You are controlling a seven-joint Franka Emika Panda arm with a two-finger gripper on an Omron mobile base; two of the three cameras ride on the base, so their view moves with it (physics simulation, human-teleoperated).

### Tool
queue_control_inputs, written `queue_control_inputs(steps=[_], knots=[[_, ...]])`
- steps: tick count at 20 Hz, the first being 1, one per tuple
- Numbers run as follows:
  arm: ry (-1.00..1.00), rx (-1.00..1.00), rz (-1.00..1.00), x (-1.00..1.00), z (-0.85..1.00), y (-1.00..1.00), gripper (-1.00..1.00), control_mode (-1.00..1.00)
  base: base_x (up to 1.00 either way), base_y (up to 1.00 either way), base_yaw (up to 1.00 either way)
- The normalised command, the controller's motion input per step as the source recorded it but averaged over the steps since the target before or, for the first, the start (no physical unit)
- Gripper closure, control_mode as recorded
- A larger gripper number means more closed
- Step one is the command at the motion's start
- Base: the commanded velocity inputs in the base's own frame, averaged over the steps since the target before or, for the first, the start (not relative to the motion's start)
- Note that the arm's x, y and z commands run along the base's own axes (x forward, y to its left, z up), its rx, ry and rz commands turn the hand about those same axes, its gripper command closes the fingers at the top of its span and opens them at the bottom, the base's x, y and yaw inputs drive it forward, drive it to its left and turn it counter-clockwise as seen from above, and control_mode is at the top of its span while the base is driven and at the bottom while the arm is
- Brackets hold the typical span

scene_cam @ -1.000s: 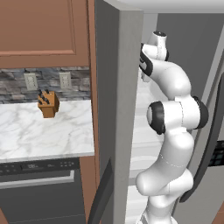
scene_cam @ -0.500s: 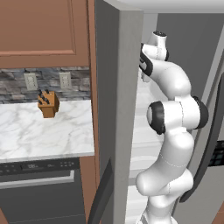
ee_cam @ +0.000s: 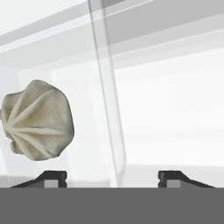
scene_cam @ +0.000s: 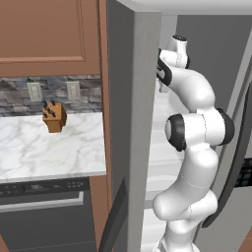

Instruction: Place two dumplings into each of the tupperware containers and then place the containers in the fridge.

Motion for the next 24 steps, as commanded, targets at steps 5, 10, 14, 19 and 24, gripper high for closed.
queue_control_inputs(steps=[5, 10, 14, 19, 24], knots=[[-0.03, 0.0, 0.0, 0.0, 0.01, 0.0, -1.0, -1.0, 0.0, 0.0, 0.0], [-0.04, 0.0, 0.0, -0.07, 0.16, 0.0, -1.0, -1.0, 0.0, 0.0, 0.0], [-0.19, 0.0, 0.0, -0.42, 0.15, 0.0, -1.0, -1.0, 0.0, 0.0, 0.0], [-0.11, 0.0, 0.0, -0.66, 0.28, 0.0, -1.0, -1.0, 0.0, 0.0, 0.0], [-0.03, 0.0, 0.0, -0.96, 0.09, 0.0, -1.0, -1.0, 0.0, 0.0, 0.0]])
